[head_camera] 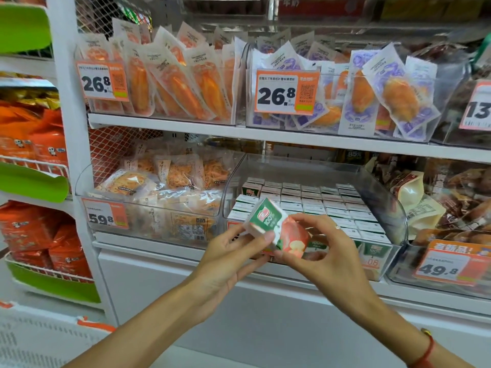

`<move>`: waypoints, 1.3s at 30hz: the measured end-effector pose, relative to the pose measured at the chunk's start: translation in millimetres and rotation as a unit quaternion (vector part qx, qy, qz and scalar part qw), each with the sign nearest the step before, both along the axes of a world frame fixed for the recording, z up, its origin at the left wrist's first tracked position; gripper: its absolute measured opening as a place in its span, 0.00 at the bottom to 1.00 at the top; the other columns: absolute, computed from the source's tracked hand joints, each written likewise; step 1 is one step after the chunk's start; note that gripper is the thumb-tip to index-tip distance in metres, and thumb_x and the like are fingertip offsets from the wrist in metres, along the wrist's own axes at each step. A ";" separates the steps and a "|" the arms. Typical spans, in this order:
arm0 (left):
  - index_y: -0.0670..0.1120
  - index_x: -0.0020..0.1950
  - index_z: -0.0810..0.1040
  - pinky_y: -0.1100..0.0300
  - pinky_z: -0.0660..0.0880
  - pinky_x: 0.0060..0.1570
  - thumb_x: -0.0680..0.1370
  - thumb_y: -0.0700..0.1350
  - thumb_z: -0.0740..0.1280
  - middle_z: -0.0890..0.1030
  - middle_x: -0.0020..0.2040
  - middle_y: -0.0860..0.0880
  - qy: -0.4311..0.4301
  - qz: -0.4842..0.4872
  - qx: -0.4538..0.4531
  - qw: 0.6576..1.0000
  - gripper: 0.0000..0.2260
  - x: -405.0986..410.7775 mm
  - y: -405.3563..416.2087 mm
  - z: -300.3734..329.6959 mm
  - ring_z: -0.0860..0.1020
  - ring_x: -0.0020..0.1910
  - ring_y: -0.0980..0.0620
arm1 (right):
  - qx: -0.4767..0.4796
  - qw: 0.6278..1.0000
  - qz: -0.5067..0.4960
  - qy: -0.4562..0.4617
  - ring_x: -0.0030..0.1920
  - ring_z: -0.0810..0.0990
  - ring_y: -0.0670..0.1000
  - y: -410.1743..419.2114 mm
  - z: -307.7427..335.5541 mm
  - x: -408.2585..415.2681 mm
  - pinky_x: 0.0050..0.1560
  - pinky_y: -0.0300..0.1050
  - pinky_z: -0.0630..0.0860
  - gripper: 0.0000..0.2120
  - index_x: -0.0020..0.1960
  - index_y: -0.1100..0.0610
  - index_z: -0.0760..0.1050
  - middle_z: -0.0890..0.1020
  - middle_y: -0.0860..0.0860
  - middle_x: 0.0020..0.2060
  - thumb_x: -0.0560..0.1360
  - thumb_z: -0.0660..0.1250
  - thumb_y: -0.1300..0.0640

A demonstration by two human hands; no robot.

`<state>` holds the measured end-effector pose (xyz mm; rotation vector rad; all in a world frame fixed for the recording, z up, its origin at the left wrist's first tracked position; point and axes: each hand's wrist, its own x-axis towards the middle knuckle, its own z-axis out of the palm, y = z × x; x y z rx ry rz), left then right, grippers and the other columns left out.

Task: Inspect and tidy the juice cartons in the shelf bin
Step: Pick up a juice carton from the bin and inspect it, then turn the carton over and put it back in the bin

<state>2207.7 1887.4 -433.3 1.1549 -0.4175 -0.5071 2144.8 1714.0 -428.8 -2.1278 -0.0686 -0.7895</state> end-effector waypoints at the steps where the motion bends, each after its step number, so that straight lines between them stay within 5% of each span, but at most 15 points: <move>1: 0.45 0.60 0.79 0.62 0.80 0.49 0.65 0.48 0.77 0.85 0.54 0.46 -0.009 0.016 0.006 1.000 0.25 -3.1 -2.6 -0.1 0.84 0.54 0.51 | -0.033 0.999 -0.005 -0.017 0.53 0.78 0.43 1.8 -2.6 0.7 0.44 0.43 0.80 0.25 0.57 0.44 0.76 0.78 0.38 0.50 0.62 0.79 0.43; 6: 0.45 0.59 0.78 0.64 0.80 0.44 0.74 0.42 0.72 0.86 0.49 0.49 -0.026 0.091 0.041 0.995 0.14 -8.0 -6.4 -5.5 0.84 0.50 0.54 | 0.003 0.995 0.086 0.052 0.56 0.77 0.45 0.8 -3.2 2.7 0.46 0.41 0.81 0.21 0.54 0.40 0.74 0.76 0.37 0.53 0.65 0.79 0.49; 10: 0.53 0.61 0.76 0.67 0.79 0.47 0.70 0.49 0.74 0.85 0.51 0.55 -0.125 0.060 0.063 0.988 0.20 3.3 0.3 11.8 0.83 0.52 0.59 | 0.099 0.976 0.144 0.131 0.56 0.80 0.43 -10.3 8.8 9.3 0.55 0.45 0.80 0.22 0.61 0.39 0.74 0.79 0.39 0.56 0.68 0.72 0.45; 13: 0.56 0.60 0.74 0.68 0.78 0.47 0.66 0.53 0.74 0.85 0.52 0.58 -0.180 0.058 0.069 0.980 0.24 19.8 -0.3 26.7 0.82 0.52 0.61 | 0.150 0.948 0.228 0.164 0.57 0.82 0.48 -10.7 24.4 23.6 0.54 0.44 0.80 0.25 0.67 0.47 0.73 0.82 0.47 0.58 0.70 0.72 0.51; 18: 0.54 0.58 0.78 0.71 0.76 0.47 0.68 0.51 0.76 0.85 0.51 0.59 -0.259 0.102 0.083 0.957 0.20 54.0 -8.0 38.8 0.82 0.51 0.62 | 0.082 0.965 0.213 0.127 0.55 0.82 0.46 -12.4 50.0 58.7 0.51 0.37 0.78 0.20 0.63 0.49 0.77 0.84 0.45 0.54 0.71 0.71 0.52; 23: 0.59 0.60 0.76 0.65 0.75 0.51 0.70 0.68 0.64 0.80 0.56 0.63 -0.342 0.336 0.200 0.855 0.23 102.8 -1.0 19.7 0.78 0.54 0.64 | 0.012 0.990 0.105 0.092 0.54 0.81 0.43 -24.0 43.0 105.1 0.51 0.37 0.78 0.15 0.59 0.47 0.73 0.83 0.44 0.52 0.75 0.71 0.55; 27: 0.63 0.64 0.72 0.60 0.76 0.58 0.78 0.62 0.63 0.76 0.57 0.67 -0.455 0.326 0.298 0.773 0.16 121.0 15.8 -28.5 0.75 0.57 0.64 | -0.140 0.988 -0.007 0.064 0.47 0.82 0.47 -38.5 39.9 148.3 0.46 0.49 0.80 0.18 0.54 0.53 0.70 0.83 0.46 0.48 0.71 0.74 0.49; 30: 0.54 0.66 0.76 0.61 0.72 0.62 0.76 0.58 0.63 0.73 0.56 0.65 -0.541 0.333 0.315 0.705 0.20 117.0 18.1 -49.4 0.62 0.59 0.70 | -0.201 0.975 -0.047 0.082 0.47 0.83 0.54 -40.3 36.2 182.8 0.48 0.55 0.81 0.19 0.55 0.54 0.71 0.83 0.50 0.47 0.71 0.75 0.48; 35: 0.51 0.72 0.70 0.61 0.54 0.70 0.80 0.56 0.57 0.72 0.61 0.62 -0.532 0.331 0.326 0.708 0.22 109.7 20.3 -56.4 0.63 0.64 0.65 | -0.167 0.976 0.035 0.133 0.51 0.82 0.50 -39.5 34.4 218.9 0.49 0.46 0.82 0.32 0.70 0.52 0.63 0.81 0.48 0.53 0.71 0.76 0.53; 39: 0.57 0.76 0.61 0.65 0.45 0.74 0.81 0.59 0.52 0.71 0.63 0.64 -0.492 0.309 0.349 0.735 0.23 108.0 19.0 -58.8 0.63 0.66 0.65 | -0.138 0.973 0.106 0.154 0.48 0.80 0.40 -39.1 34.5 230.5 0.42 0.28 0.77 0.27 0.66 0.52 0.66 0.79 0.42 0.51 0.72 0.75 0.56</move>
